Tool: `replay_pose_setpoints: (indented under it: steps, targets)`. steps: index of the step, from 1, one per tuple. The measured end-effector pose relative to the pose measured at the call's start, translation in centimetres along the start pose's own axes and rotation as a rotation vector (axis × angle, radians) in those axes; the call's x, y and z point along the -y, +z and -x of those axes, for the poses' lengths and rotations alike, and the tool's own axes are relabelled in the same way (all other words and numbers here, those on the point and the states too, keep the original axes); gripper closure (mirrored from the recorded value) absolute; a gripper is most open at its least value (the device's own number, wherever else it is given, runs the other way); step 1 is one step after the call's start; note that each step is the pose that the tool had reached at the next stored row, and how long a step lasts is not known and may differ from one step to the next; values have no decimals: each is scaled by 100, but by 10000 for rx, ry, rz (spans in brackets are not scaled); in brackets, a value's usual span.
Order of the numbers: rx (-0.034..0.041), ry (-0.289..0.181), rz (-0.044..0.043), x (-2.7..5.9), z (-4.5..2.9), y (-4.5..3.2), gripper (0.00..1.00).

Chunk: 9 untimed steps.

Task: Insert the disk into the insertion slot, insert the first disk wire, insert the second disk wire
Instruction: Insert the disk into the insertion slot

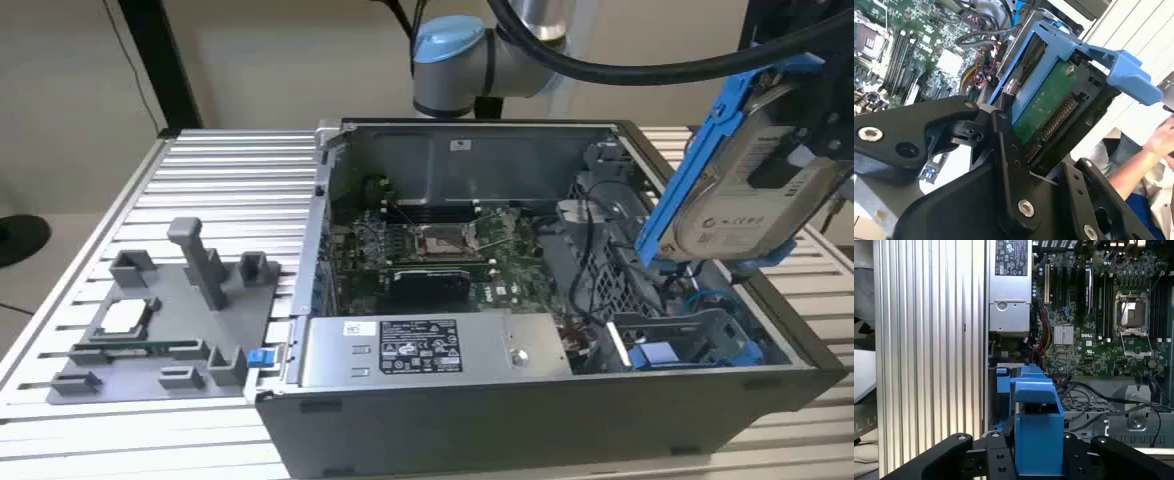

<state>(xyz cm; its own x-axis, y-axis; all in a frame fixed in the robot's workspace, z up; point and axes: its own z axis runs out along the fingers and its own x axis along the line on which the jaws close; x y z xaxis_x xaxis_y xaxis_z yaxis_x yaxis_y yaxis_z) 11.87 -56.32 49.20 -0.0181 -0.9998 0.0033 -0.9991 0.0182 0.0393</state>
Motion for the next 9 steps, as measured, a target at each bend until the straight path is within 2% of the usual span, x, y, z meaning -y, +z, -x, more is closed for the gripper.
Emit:
replay_pose_setpoints:
  steps: [9]
  targets:
    - [1, 1, 0, 2, 0, 23, 100]
